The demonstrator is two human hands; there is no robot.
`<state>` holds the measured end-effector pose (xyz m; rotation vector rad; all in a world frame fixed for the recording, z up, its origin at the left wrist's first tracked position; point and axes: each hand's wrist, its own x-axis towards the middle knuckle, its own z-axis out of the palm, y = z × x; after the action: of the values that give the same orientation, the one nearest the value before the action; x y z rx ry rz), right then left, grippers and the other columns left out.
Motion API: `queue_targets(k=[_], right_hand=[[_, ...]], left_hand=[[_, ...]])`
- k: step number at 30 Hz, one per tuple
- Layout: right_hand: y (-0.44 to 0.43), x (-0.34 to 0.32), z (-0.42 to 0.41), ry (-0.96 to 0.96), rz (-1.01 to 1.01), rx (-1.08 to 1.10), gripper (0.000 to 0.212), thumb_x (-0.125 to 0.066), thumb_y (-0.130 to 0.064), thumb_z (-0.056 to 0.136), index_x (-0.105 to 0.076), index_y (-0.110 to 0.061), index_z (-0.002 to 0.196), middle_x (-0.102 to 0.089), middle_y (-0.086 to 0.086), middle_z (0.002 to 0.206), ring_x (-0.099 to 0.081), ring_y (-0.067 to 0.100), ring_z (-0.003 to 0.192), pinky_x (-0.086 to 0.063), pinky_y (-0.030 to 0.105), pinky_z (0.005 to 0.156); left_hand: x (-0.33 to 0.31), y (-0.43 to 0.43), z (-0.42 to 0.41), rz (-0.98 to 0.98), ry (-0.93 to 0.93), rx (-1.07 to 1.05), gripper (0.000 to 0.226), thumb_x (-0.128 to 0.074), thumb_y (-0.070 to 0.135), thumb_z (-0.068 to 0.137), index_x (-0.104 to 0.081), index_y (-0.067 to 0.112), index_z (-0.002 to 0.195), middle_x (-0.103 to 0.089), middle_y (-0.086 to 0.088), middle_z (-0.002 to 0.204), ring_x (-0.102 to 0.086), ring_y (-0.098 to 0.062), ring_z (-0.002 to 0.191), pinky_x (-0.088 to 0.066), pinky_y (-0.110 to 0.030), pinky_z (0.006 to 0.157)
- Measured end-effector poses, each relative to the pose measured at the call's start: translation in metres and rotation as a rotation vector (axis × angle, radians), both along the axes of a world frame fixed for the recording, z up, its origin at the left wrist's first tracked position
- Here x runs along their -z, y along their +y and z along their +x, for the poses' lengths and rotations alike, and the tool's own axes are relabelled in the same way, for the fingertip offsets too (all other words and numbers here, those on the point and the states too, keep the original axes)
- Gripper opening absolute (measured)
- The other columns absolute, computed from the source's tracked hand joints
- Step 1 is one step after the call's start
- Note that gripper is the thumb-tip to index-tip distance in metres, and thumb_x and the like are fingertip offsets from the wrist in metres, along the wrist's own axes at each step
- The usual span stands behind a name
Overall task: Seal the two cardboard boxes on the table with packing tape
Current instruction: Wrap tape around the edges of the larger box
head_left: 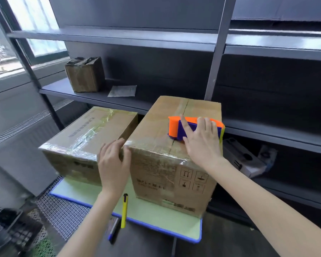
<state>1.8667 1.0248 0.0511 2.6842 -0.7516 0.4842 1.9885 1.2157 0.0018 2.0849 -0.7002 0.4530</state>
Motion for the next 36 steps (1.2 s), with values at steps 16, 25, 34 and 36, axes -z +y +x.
queue_targets(k=[16,25,34,36], right_hand=[[0.074,0.011,0.085,0.124,0.352,-0.395,0.048,-0.037,-0.027,0.101,-0.029,-0.016,0.146,-0.028,0.005,0.153,-0.017,0.020,0.143,-0.005,0.027,0.112],[0.074,0.024,0.109,0.257,0.369,-0.508,0.045,-0.030,-0.027,0.102,-0.028,-0.018,0.146,-0.021,-0.001,0.155,-0.014,0.020,0.144,-0.005,0.027,0.115],[0.075,0.030,0.107,0.307,0.216,-0.470,0.051,-0.024,-0.026,0.103,-0.008,-0.011,0.149,-0.007,0.002,0.157,-0.005,0.017,0.145,0.000,0.023,0.114],[0.067,0.023,0.100,0.315,0.322,-0.462,0.054,-0.025,-0.033,0.102,-0.009,-0.012,0.149,-0.007,0.000,0.157,-0.003,0.014,0.145,0.002,0.020,0.112]], left_hand=[[0.013,0.017,0.070,0.186,0.237,0.402,0.028,-0.048,0.037,0.095,-0.054,0.012,0.083,-0.056,0.004,0.070,-0.054,-0.016,0.068,-0.044,-0.034,0.063],[0.015,0.015,0.069,0.066,0.104,0.433,0.032,-0.055,0.008,0.091,-0.042,0.011,0.062,-0.038,0.008,0.055,-0.034,-0.011,0.051,-0.022,-0.022,0.050],[0.010,0.019,0.072,0.299,-0.188,0.362,0.025,-0.065,0.016,0.084,-0.052,0.009,0.064,-0.053,-0.001,0.051,-0.052,-0.023,0.046,-0.035,-0.027,0.049],[0.009,0.021,0.078,0.233,-0.121,0.365,0.028,-0.068,0.029,0.084,-0.053,0.011,0.070,-0.051,0.005,0.059,-0.050,-0.019,0.055,-0.040,-0.031,0.061]])
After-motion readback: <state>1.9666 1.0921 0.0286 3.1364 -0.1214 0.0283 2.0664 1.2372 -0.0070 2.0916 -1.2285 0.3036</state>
